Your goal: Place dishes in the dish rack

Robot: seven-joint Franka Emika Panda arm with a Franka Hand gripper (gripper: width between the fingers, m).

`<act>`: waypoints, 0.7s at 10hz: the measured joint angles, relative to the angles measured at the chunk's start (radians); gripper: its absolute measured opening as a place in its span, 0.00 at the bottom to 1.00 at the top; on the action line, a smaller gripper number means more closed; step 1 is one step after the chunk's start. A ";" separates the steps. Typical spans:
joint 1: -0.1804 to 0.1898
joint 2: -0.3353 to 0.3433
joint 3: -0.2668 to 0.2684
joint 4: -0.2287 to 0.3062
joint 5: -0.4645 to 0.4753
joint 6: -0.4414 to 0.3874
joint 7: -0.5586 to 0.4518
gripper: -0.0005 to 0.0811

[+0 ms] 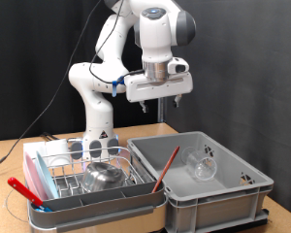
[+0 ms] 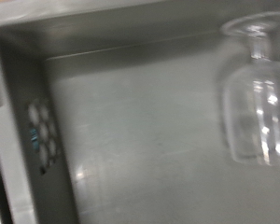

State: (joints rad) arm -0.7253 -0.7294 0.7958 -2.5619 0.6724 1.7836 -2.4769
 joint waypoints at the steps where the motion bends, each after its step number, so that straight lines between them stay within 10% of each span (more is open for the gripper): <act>1: -0.003 0.001 0.009 -0.004 -0.028 0.007 -0.025 0.99; 7: 0.040 -0.003 -0.010 -0.040 0.021 -0.008 -0.157 1.00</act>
State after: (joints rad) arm -0.6851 -0.7329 0.7855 -2.6023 0.6936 1.7753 -2.6341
